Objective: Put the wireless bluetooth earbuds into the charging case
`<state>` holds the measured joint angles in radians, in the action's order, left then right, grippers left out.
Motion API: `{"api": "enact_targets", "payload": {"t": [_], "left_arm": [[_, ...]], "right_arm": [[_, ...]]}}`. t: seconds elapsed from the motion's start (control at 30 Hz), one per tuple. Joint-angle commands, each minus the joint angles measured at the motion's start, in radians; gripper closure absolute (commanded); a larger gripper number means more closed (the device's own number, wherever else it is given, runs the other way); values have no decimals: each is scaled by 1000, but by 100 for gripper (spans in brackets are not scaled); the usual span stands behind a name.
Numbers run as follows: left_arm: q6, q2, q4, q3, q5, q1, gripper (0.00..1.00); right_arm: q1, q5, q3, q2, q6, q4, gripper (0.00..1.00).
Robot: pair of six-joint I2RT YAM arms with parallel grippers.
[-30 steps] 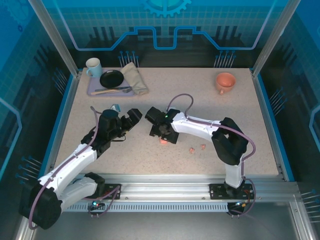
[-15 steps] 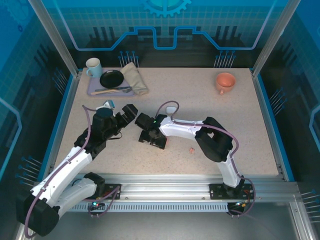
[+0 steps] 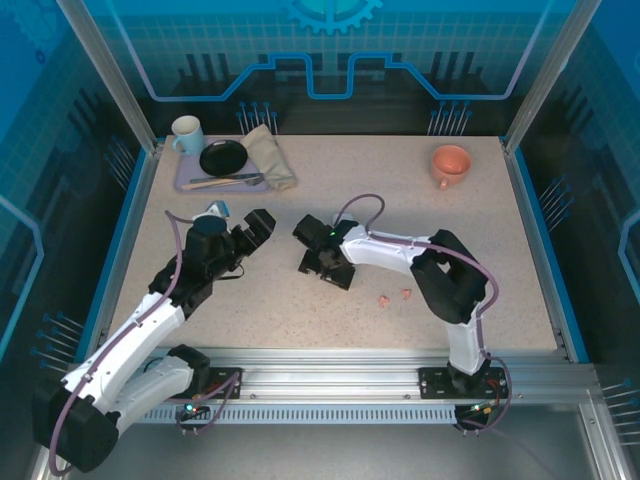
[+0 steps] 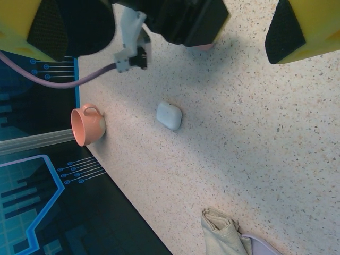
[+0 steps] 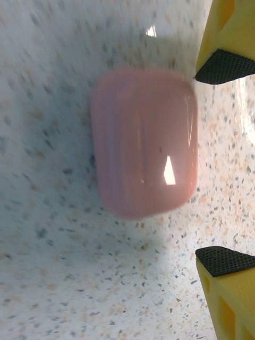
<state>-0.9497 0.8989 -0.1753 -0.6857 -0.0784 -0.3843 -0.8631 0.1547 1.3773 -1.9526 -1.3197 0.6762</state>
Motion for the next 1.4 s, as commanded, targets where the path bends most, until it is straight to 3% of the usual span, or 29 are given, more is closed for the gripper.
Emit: {"api": "enact_targets", "payload": {"t": [0.0,0.13,0.33,0.47,0.83,1.37], "left_arm": [[-22,7,26,4,4,-5,1],[-27,23,41,9,8,-5,1],[22,37,5,-29,-8,-5,1],[25,35,3,-30,-17,-4,1],[32,36,-5,-31,-18,-4,1],[27,54,-4,-30,-13,-4,1]], "right_arm": [[-4,83,-41,132,-7,62,16],[8,164,-2,171,6,147,10],[24,150,236,-8,204,300,6],[17,141,344,-120,223,390,6],[19,125,363,-235,240,363,9],[48,67,289,-252,267,258,27]]}}
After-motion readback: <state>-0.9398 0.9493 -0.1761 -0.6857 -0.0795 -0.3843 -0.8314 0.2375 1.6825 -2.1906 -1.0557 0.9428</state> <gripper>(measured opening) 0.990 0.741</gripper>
